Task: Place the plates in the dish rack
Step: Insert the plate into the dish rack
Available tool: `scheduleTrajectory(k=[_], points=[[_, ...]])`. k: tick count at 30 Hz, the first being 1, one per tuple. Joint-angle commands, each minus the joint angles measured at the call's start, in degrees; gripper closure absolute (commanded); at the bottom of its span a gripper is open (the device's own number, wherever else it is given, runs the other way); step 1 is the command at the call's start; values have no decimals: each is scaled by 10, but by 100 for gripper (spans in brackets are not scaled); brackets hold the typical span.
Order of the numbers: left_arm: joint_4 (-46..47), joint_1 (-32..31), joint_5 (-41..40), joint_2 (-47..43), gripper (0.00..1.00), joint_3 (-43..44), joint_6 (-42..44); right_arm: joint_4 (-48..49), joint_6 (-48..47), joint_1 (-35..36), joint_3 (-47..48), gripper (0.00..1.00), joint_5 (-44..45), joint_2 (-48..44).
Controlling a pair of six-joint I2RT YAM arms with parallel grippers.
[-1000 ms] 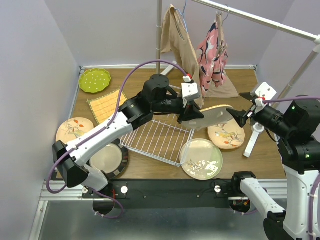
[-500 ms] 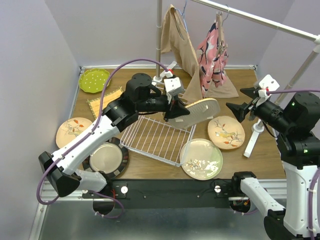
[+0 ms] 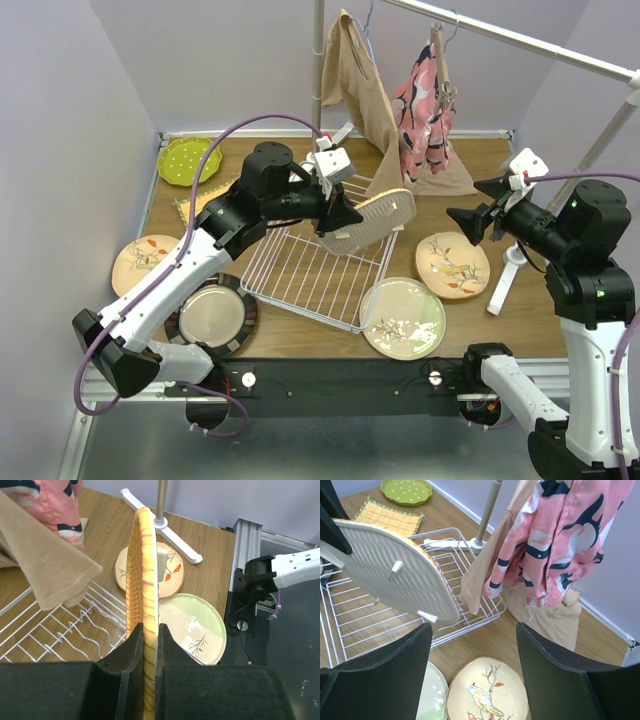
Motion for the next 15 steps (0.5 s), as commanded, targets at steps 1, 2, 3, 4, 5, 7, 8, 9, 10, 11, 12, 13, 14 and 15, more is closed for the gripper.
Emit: scheduleTrajectory(k=[1,2,3,4,5,7,8,9,10,11,12,13,14,15], points=[[10,16,-16,-28,100,23,-2,6,13,-3,-18,24,2,0],[11,19,-18,-29,100,22,-4,6,13,-2,-20,24,2,0],[11,23,-21,-31,100,20,-6,6,12,-2,-23,24,3,0],[12,25,-23,-32,100,19,-9,6,13,-3,-25,24,5,1],[13,27,-25,-34,100,18,-11,5,13,-3,-27,24,4,1],[13,32,-30,-35,100,18,-14,6,14,-3,-32,24,6,2],[12,34,-32,-35,100,18,-16,6,12,-2,-33,24,7,2],[13,35,-36,-35,100,19,-17,7,12,-3,-34,24,8,2],[13,37,-38,-35,100,20,-17,7,12,-2,-36,24,9,3],[13,41,-39,-36,100,21,-19,6,12,-3,-38,24,9,4],[13,44,-44,-36,100,21,-23,7,11,-2,-39,24,11,5],[12,46,-46,-36,100,23,-25,7,11,-3,-41,24,12,7],[8,50,-51,-36,100,25,-28,7,11,-3,-42,24,12,6],[6,52,-62,-36,100,26,-31,6,11,-2,-46,24,15,7]])
